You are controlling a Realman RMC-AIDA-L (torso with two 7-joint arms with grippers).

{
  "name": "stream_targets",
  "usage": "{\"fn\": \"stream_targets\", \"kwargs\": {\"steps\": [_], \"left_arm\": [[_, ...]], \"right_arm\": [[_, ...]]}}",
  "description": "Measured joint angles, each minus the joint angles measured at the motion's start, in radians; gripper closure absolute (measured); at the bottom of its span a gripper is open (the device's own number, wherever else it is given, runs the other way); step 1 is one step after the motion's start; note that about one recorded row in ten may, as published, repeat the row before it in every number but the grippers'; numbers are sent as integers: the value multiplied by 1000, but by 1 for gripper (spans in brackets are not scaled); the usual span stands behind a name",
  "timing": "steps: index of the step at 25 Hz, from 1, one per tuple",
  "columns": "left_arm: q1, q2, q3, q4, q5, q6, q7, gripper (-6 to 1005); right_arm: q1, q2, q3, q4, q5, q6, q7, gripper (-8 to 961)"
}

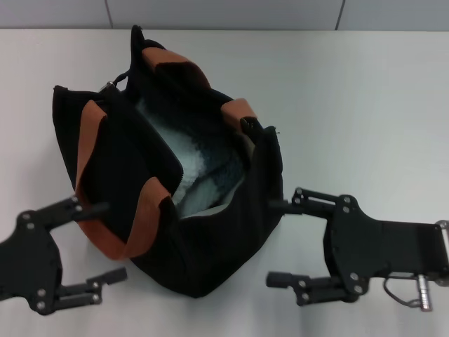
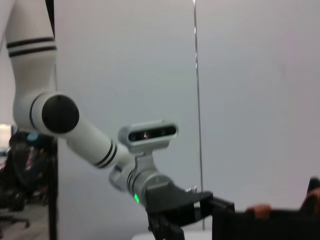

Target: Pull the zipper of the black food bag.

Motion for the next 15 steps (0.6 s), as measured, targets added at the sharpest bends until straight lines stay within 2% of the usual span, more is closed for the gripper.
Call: {"fn": "stream_targets", "kwargs": {"steps": [1,3,5,6,7,11,15], "left_arm": [[0,0,0,0,0,0,0,193],[0,0,0,0,0,0,0,193],[2,3,-31,-4,0,-2,4,193],[2,6,-59,-11,0,-4,9,193],[2,6,-59,-11,0,-4,9,193],[0,6,-59,-11,0,-7,9,193],[-9,6,-60,-10,0,-16,10,193]], "right_arm": [[9,0,-2,58,36,21,-53,124],[13,0,-2,90,54,39,-72,123],[24,1,1,158,91,75,-108,123],[33,1,4,246,139,105,-186,124],[33,1,4,246,139,105,-186,126],[64,2,0,395,159,126,-306,131],[65,2,-5,414,157,123,-312,136]]}}
